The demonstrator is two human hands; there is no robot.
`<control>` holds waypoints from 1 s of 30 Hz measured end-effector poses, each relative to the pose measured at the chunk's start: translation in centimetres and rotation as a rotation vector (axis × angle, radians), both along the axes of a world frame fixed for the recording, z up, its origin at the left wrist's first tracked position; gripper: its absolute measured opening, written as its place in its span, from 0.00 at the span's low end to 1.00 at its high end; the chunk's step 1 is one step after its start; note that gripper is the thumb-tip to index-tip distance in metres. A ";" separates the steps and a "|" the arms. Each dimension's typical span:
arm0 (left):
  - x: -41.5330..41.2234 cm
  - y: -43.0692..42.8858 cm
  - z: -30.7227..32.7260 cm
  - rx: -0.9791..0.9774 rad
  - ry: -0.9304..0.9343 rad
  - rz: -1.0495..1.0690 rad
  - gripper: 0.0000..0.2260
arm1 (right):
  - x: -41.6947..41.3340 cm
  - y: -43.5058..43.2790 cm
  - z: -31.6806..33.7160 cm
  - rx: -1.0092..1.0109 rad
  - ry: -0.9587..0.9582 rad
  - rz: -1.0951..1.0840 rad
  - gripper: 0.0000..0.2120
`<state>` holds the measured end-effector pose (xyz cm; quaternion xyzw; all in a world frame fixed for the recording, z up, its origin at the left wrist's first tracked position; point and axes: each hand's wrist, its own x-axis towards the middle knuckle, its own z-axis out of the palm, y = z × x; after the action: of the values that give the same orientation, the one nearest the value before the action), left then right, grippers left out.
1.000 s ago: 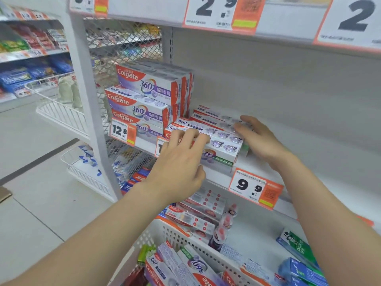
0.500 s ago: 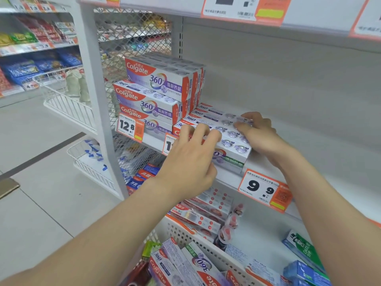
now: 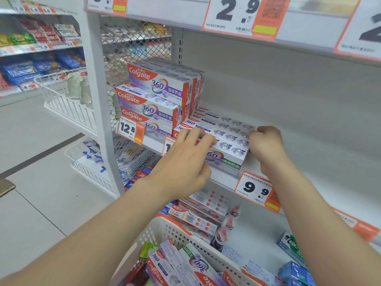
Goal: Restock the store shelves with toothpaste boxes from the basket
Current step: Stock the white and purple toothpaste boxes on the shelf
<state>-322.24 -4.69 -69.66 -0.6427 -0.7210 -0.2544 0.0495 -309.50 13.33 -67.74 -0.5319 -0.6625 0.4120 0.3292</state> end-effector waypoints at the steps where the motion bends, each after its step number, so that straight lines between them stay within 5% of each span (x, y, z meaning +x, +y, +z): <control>1: -0.1 -0.1 0.2 0.015 -0.016 0.002 0.20 | 0.0 -0.6 0.0 0.028 -0.037 -0.009 0.04; 6: -0.9 -0.8 1.5 0.169 -0.106 0.117 0.12 | -1.0 -4.6 -0.3 0.475 -0.345 0.052 0.21; 12: -3.3 -1.7 2.6 0.322 -0.181 0.370 0.22 | -5.0 -9.1 1.8 0.727 -0.115 0.352 0.23; 16: -4.4 -2.2 2.2 0.072 -0.219 0.371 0.41 | -8.6 -8.4 4.4 0.662 -0.054 0.343 0.21; 22: -5.9 -2.3 2.0 0.022 -0.254 0.349 0.43 | -12.6 -8.1 4.8 0.497 -0.118 0.320 0.08; 27: -6.7 -2.1 2.1 0.034 -0.264 0.360 0.41 | -12.7 -9.4 4.9 0.428 -0.094 0.299 0.15; 30: -7.0 -1.7 2.2 0.019 -0.230 0.349 0.43 | -13.0 -9.5 4.3 0.326 -0.084 0.344 0.28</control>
<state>-329.26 -6.34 -67.46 -0.4742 -0.8199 -0.3205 0.0162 -322.50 3.86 -63.41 -0.3673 -0.8143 0.3272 0.3080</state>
